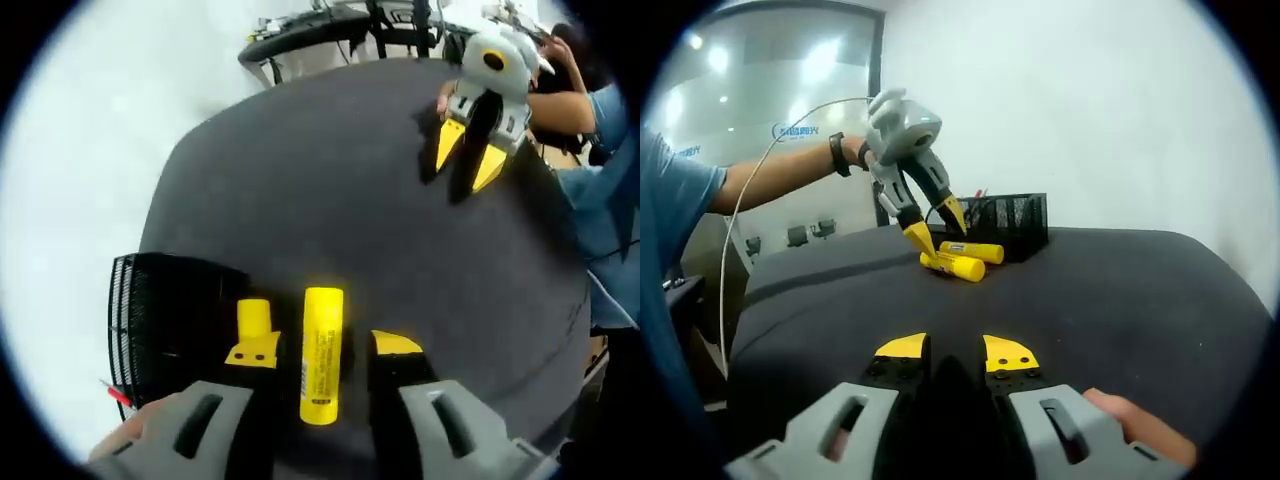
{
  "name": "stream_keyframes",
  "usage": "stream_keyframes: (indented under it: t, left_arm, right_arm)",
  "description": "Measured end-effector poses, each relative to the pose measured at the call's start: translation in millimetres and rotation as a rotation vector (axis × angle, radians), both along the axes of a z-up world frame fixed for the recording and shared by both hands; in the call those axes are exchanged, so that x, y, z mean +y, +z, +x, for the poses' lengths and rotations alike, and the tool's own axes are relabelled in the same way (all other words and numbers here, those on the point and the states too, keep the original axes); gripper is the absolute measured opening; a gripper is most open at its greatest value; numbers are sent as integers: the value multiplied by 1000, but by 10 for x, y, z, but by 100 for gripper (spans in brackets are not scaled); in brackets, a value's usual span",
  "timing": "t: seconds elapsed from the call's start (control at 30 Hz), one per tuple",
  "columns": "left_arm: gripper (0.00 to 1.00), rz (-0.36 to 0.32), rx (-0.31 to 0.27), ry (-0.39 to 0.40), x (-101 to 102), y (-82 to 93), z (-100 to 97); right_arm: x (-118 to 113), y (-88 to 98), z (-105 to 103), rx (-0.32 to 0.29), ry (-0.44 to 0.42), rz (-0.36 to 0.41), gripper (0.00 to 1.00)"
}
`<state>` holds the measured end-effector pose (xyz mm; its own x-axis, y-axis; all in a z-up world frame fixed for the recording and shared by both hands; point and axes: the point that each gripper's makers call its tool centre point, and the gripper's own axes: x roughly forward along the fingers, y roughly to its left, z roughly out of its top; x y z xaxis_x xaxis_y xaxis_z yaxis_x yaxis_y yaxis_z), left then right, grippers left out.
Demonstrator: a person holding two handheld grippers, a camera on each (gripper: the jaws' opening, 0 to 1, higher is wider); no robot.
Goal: Pick up pens and glue sticks and place them into the holder.
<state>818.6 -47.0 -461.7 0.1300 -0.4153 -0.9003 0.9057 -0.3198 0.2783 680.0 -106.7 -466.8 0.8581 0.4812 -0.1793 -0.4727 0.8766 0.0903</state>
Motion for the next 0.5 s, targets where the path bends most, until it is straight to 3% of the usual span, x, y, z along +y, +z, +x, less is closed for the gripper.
stream_keyframes:
  t: [0.5]
  left_arm:
    - [28, 84, 6, -22, -95, -211, 69]
  right_arm:
    - [5, -1, -2, -1, 1, 2, 17]
